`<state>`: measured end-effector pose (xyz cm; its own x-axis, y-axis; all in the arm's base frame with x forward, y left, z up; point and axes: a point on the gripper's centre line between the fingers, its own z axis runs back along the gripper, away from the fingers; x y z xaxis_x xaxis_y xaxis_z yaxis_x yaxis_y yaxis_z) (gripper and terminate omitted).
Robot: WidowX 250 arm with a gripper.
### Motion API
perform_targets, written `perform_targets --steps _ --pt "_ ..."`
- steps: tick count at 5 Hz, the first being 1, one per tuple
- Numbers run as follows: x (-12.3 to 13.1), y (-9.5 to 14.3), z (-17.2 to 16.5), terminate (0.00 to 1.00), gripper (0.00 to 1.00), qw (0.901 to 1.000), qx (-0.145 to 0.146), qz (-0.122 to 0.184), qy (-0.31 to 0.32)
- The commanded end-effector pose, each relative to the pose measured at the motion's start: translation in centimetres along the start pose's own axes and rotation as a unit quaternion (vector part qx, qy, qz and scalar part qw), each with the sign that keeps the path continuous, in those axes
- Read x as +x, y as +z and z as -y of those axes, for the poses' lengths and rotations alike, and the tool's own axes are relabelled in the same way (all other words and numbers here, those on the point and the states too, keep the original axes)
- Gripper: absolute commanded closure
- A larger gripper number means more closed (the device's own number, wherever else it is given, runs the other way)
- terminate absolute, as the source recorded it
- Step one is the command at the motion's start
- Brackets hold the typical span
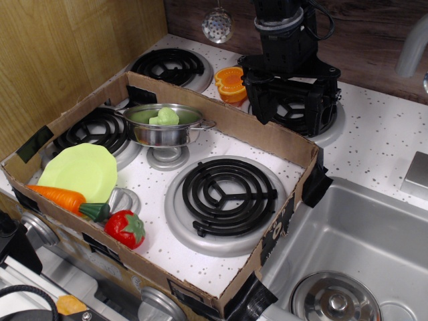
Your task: Take carrot off plate
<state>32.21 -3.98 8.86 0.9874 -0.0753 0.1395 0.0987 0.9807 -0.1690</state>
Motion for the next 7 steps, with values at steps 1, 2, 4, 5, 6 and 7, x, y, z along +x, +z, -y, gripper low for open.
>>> perform_targets --steps 1,2,4,5,6,7 --pt "0.0 0.0 0.0 0.0 0.0 1.0 0.0 0.0 0.0" --pt "-2.5 2.1 -0.2 0.0 0.0 0.9958 0.007 0.014 0.09" --pt "-6.5 5.4 -1.8 0.0 0.0 0.9726 0.063 0.045 0.219" --pt "-8.5 5.5 -3.7 0.0 0.0 0.9349 0.058 -0.005 0.35" --pt "-9.5 5.4 -5.2 0.0 0.0 0.9046 0.088 0.009 0.417" --pt "-10.6 5.3 -6.7 0.0 0.0 0.8629 0.078 0.009 0.499"
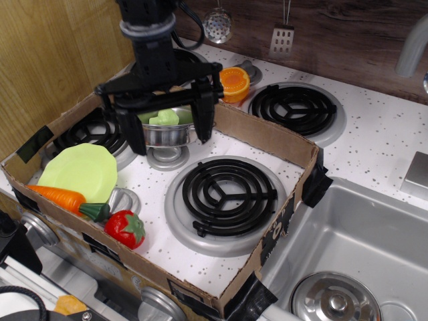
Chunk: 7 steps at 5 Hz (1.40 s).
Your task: Take carrot off plate
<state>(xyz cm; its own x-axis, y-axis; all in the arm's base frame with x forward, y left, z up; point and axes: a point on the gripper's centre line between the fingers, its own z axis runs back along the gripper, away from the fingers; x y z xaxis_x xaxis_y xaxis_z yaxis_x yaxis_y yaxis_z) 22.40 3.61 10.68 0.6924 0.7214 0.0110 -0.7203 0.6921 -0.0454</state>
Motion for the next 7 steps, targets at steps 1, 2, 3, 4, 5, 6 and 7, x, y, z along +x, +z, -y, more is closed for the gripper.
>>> perform_targets --steps 1,2,3,4,5,6,7 --pt "0.1 0.5 -2.9 0.0 0.0 0.9844 -0.034 0.055 0.163" --pt "0.7 0.3 -4.9 0.0 0.0 0.9739 -0.034 0.085 0.208" --pt "1.7 -0.3 -6.2 0.0 0.0 0.9597 -0.034 0.111 0.256" --pt "2.6 -1.2 -7.1 0.0 0.0 0.946 -0.035 0.118 0.3" --pt "3.5 -2.1 -7.9 0.0 0.0 0.937 -0.044 0.124 0.323" --pt "3.7 -2.9 -8.8 0.0 0.0 0.9232 -0.049 0.119 0.362" --pt "4.2 -3.8 -9.5 0.0 0.0 0.9228 -0.037 0.102 0.37"
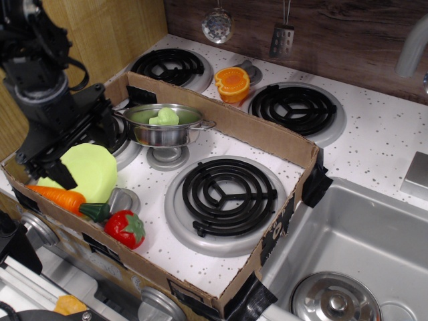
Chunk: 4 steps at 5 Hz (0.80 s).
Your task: Take carrot off plate
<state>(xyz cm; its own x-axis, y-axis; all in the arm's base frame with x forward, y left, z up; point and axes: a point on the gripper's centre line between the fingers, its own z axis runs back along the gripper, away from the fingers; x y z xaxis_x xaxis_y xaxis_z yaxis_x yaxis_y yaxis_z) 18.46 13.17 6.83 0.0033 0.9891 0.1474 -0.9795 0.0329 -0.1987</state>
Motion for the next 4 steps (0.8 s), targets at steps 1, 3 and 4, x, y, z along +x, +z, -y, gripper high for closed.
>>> perform_targets --steps 1,3,4 --pt "0.5 -1.4 -0.1 0.0 0.0 0.9997 0.021 -0.011 0.01" --pt "1.1 -3.2 -0.4 0.0 0.0 0.9994 0.027 -0.018 0.016" --pt "1.0 -3.5 -0.5 0.0 0.0 0.9995 0.02 -0.004 0.022"
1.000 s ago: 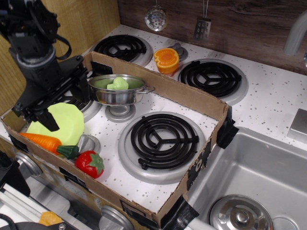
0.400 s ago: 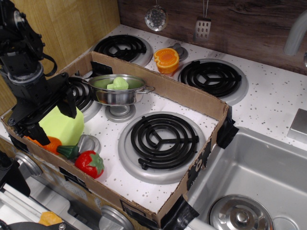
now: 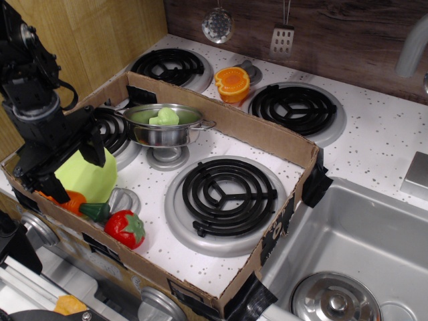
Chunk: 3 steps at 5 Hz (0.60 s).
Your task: Take carrot off plate
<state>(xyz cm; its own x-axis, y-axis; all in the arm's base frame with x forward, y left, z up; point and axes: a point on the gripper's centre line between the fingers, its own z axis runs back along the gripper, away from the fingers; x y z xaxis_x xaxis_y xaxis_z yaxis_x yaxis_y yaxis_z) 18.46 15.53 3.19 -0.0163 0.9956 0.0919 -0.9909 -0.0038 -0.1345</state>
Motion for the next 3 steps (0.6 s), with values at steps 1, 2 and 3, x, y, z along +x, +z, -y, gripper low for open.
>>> perform_targets --steps 1,2,3 --pt "-1.0 -0.3 -0.2 0.0 0.0 0.9993 -0.023 0.024 0.016" --pt "-1.0 -0.9 -0.4 0.0 0.0 0.9994 -0.025 0.017 0.014" --pt "-1.4 -1.4 -0.3 0.0 0.0 0.9989 -0.042 0.017 0.011"
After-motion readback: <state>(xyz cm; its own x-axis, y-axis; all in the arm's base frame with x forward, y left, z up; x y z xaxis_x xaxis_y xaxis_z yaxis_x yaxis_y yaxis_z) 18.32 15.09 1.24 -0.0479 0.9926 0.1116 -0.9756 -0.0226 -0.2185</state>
